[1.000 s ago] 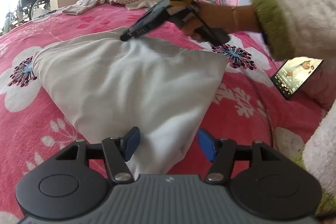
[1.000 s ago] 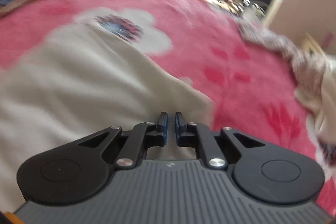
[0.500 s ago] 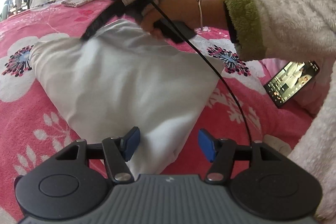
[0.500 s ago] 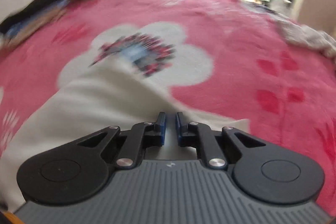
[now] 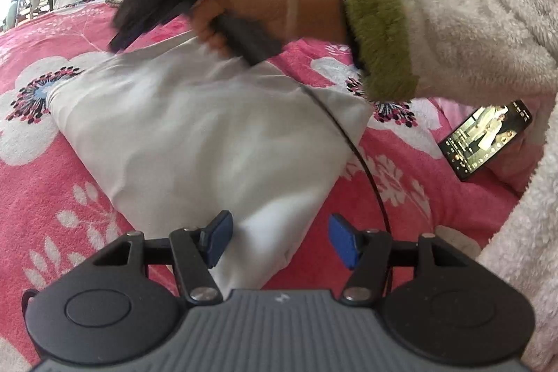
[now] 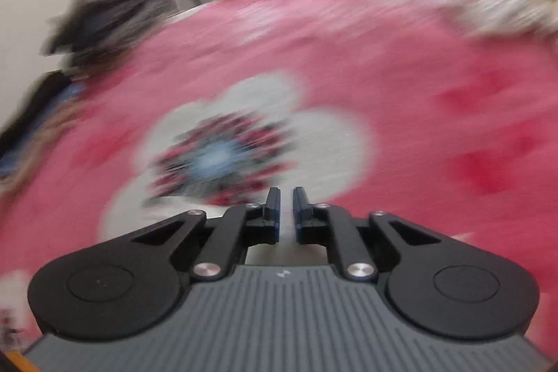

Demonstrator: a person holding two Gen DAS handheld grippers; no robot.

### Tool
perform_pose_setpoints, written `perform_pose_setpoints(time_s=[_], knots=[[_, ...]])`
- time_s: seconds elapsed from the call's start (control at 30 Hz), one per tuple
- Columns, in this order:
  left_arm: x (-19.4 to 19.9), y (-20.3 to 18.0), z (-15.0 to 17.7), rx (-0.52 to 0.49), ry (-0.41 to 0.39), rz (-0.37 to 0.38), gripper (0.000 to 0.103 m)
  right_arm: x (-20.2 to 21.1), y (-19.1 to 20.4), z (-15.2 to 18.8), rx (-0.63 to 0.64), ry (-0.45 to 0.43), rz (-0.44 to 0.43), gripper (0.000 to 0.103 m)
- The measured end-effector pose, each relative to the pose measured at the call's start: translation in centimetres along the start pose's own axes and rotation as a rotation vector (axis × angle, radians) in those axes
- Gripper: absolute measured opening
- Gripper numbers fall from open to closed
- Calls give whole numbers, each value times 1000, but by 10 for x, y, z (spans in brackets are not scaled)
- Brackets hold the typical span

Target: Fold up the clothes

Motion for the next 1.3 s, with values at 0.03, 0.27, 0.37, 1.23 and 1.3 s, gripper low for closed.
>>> perform_pose_setpoints(time_s=[0.03,0.27,0.37,1.23,1.3], knots=[[0,0,0,-5,-2,-1,62,17,-5,-3,-22,-20,-17,8],[-1,-1,0,-26,1,-6,62,103,-3,41,-86,53,-191,8],[-1,-4,-2,-41,1,-21,61,92,-40,75,-62,155,-16,0],[10,-15,9,-101,55,-121,57,173,54,192,170,311,102,12],[15,-15,12,-98,56,-116,58,183,52,207,117,305,136,12]])
Point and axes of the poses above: each gripper's, at about its wrist camera, not at the fingertips, and x roughly against the way its jaws point, y to its left, z to its underside, the point moved 9 cm from there along -x, roughly the way its jaws point, and after that the axes turned 15 degrees about -z, right-handed, at the moved point
